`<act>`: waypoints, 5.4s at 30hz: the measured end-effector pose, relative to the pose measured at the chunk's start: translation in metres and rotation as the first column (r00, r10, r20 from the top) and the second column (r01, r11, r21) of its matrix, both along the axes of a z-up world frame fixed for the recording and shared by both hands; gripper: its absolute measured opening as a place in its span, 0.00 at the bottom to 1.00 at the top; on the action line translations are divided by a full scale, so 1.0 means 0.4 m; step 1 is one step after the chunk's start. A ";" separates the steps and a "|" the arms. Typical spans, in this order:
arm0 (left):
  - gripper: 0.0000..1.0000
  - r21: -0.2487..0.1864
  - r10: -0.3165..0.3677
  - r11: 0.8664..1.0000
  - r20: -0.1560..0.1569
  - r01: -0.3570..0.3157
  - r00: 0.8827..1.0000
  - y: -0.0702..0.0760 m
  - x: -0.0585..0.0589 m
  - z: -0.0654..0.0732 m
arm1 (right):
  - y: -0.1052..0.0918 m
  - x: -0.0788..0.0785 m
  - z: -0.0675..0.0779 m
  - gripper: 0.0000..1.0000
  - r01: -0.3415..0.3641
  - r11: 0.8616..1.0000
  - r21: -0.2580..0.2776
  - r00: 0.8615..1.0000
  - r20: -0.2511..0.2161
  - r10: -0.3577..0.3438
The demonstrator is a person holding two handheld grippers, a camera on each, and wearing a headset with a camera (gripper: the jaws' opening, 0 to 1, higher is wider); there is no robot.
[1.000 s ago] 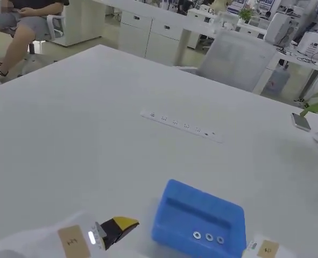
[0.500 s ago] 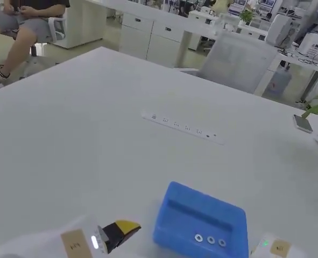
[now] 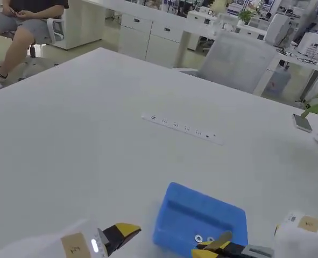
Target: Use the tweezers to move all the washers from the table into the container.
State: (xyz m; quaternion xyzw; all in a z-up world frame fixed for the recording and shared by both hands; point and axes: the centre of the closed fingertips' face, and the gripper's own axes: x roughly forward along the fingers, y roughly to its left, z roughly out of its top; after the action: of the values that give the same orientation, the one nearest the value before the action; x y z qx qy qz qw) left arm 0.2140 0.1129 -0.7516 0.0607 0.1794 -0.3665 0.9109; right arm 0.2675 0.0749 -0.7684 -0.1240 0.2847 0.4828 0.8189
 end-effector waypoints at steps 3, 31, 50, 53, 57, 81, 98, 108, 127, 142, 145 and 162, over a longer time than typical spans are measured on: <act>0.68 0.000 0.002 1.000 0.000 -0.002 1.000 0.000 0.000 0.000 | 0.000 0.011 0.011 0.03 0.001 1.000 0.003 1.000 0.010 -0.001; 0.68 -0.003 0.008 1.000 -0.009 -0.008 1.000 0.000 0.000 0.001 | 0.019 0.163 0.052 0.03 0.036 0.999 0.035 0.997 0.072 -0.039; 0.68 -0.005 0.016 1.000 -0.018 -0.017 1.000 0.004 0.005 -0.002 | 0.018 0.222 -0.061 0.03 0.062 0.998 -0.017 0.998 0.001 -0.062; 0.68 -0.003 0.015 1.000 -0.020 -0.015 1.000 0.004 0.005 -0.003 | 0.018 0.223 -0.074 0.03 0.060 0.998 -0.027 0.998 -0.005 -0.061; 0.68 -0.003 0.015 1.000 -0.021 -0.015 1.000 0.004 0.005 -0.004 | 0.016 0.222 -0.088 0.03 0.060 0.997 -0.038 0.998 -0.014 -0.061; 0.68 0.001 0.011 1.000 -0.022 -0.011 1.000 0.004 0.006 -0.007 | 0.003 0.215 -0.115 0.04 0.052 0.997 -0.061 0.998 -0.021 -0.054; 0.68 0.002 0.008 1.000 -0.022 -0.008 1.000 0.002 0.003 -0.009 | 0.009 0.214 -0.065 0.04 0.066 0.998 -0.021 0.998 0.002 -0.066; 0.68 0.007 0.001 1.000 -0.024 -0.001 1.000 0.000 0.001 -0.011 | 0.009 0.202 -0.018 0.04 0.060 0.998 -0.002 0.998 0.032 -0.060; 0.67 0.009 0.004 1.000 -0.022 -0.004 1.000 0.002 -0.001 -0.010 | 0.015 0.133 0.060 0.03 0.005 1.000 0.011 0.997 0.080 -0.006; 0.67 0.008 0.008 1.000 -0.024 -0.008 1.000 0.002 0.000 -0.009 | 0.024 0.072 0.030 0.03 -0.046 0.999 -0.007 0.998 0.045 0.046; 0.67 0.009 0.006 1.000 -0.025 -0.006 1.000 0.001 -0.001 -0.010 | 0.025 0.066 0.019 0.03 -0.049 0.999 -0.011 0.998 0.035 0.049; 0.66 0.012 0.001 1.000 -0.029 -0.001 1.000 0.003 -0.001 -0.012 | 0.017 0.035 -0.046 0.03 -0.045 0.998 -0.032 0.999 -0.024 0.044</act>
State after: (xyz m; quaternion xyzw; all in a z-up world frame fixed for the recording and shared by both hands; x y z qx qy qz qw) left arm 0.2136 0.1139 -0.7564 0.0608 0.1950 -0.3656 0.9081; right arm 0.2817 0.0817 -0.7869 -0.1380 0.2993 0.4974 0.8025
